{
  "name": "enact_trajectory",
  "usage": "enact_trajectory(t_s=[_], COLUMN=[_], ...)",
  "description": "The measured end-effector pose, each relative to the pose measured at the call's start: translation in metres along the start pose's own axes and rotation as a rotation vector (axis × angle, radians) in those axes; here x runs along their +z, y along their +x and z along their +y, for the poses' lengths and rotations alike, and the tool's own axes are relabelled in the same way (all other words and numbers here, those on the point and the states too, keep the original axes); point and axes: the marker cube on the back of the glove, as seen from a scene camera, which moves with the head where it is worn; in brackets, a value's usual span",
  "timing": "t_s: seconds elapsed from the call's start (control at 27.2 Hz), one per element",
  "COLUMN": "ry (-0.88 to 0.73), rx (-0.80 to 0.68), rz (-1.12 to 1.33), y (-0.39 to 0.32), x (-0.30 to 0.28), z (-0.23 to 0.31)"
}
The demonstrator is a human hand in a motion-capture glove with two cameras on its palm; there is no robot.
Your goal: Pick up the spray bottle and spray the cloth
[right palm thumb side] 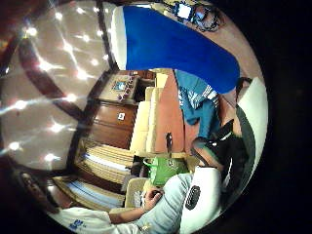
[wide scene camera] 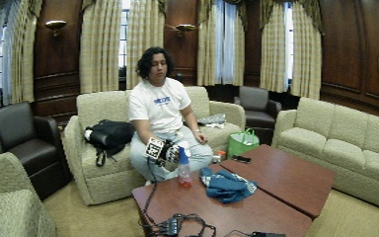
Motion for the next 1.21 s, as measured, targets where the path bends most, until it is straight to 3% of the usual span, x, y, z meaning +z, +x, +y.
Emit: enact_trajectory(t_s=[0.29,0.48,0.74,0.99,1.21], ry=[0.020,-0.018,0.084,-0.002,0.023], rx=[0.189,0.050,0.131,-0.007,0.178], rz=[-0.016,0.029,0.037,0.052,0.020], y=[-0.005,-0.001,-0.003,0.003,0.000], x=[-0.011,-0.018,-0.018,-0.022,-0.020], z=[-0.006,0.001,0.001,0.015,0.009])
